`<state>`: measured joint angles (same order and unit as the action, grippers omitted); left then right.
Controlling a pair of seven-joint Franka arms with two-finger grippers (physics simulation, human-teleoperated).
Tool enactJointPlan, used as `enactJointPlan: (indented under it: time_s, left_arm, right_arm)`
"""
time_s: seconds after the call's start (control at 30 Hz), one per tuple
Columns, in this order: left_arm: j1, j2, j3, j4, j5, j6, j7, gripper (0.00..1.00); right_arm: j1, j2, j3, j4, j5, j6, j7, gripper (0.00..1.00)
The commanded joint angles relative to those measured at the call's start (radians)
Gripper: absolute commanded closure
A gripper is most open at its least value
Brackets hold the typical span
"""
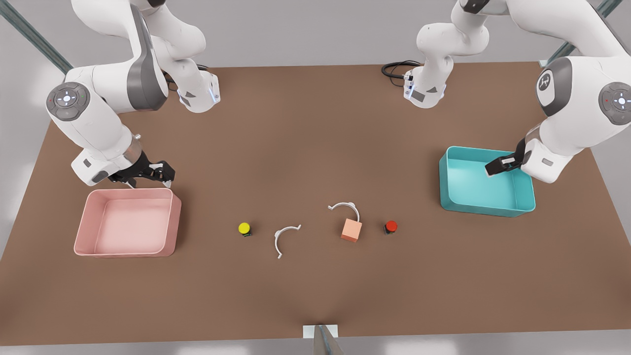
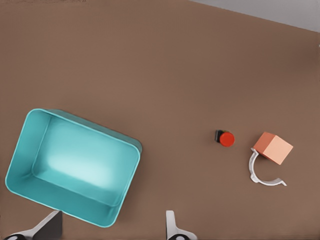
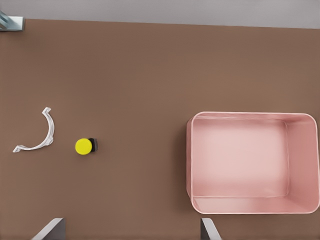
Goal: Place the red button in the blue storage box with the left arm, and place the yellow button in the pink storage box with the right arm
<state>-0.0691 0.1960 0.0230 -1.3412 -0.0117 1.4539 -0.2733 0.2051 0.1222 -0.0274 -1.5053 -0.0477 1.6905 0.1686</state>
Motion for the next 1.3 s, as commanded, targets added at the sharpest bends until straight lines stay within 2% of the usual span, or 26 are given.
enactJointPlan:
  time_s: [0.0,0.1,0.13,0.23,0.3,0.37,0.4,0.5,0.7,0.87,1.03,1.27]
  left_arm:
    - [0.0,-0.001,0.0,0.0,0.001,0.0,0.25,0.0]
    - [-0.017,0.029,-0.003,0.002,0.003,0.014,0.255,0.0]
    - [-0.072,0.083,-0.002,0.016,0.001,0.025,0.252,0.0]
    - [-0.196,0.223,-0.002,0.008,-0.007,0.273,0.186,0.0]
    - [-0.258,0.306,0.0,-0.007,-0.002,0.417,0.068,0.0]
    - [-0.268,0.324,0.0,-0.108,-0.002,0.595,0.069,0.0]
    - [-0.268,0.326,0.0,-0.125,-0.002,0.618,0.069,0.0]
    - [-0.294,0.339,0.0,-0.242,-0.002,0.815,0.025,0.0]
    - [-0.321,0.415,0.0,-0.246,-0.002,0.907,-0.03,0.0]
    - [-0.314,0.436,0.002,-0.254,-0.005,0.91,-0.032,0.0]
    - [-0.321,0.436,0.0,-0.348,-0.01,0.907,-0.063,0.0]
    - [-0.317,0.467,0.0,-0.358,-0.01,0.91,-0.063,0.0]
  right_arm:
    - [0.0,-0.001,0.0,0.001,0.0,-0.002,-0.003,0.0]
    - [-0.001,-0.001,0.0,0.002,0.0,0.0,-0.001,0.0]
    - [0.0,0.008,0.001,0.002,0.0,0.003,-0.001,0.0]
    - [0.017,0.077,0.027,0.002,-0.001,0.049,0.005,0.0]
    - [0.017,0.161,0.102,0.002,-0.001,0.139,0.008,0.0]
    - [0.025,0.286,0.158,0.002,-0.004,0.265,0.015,0.0]
    - [0.025,0.323,0.17,0.005,-0.006,0.313,0.017,0.0]
    - [0.059,0.456,0.168,0.06,-0.009,0.351,0.016,0.0]
    - [0.068,0.568,0.17,0.051,-0.003,0.403,0.019,0.0]
    - [0.066,0.6,0.179,0.045,-0.003,0.406,0.017,0.0]
    - [0.054,0.633,0.179,0.045,-0.003,0.408,0.008,0.0]
    - [0.053,0.642,0.179,0.013,-0.001,0.446,0.011,0.0]
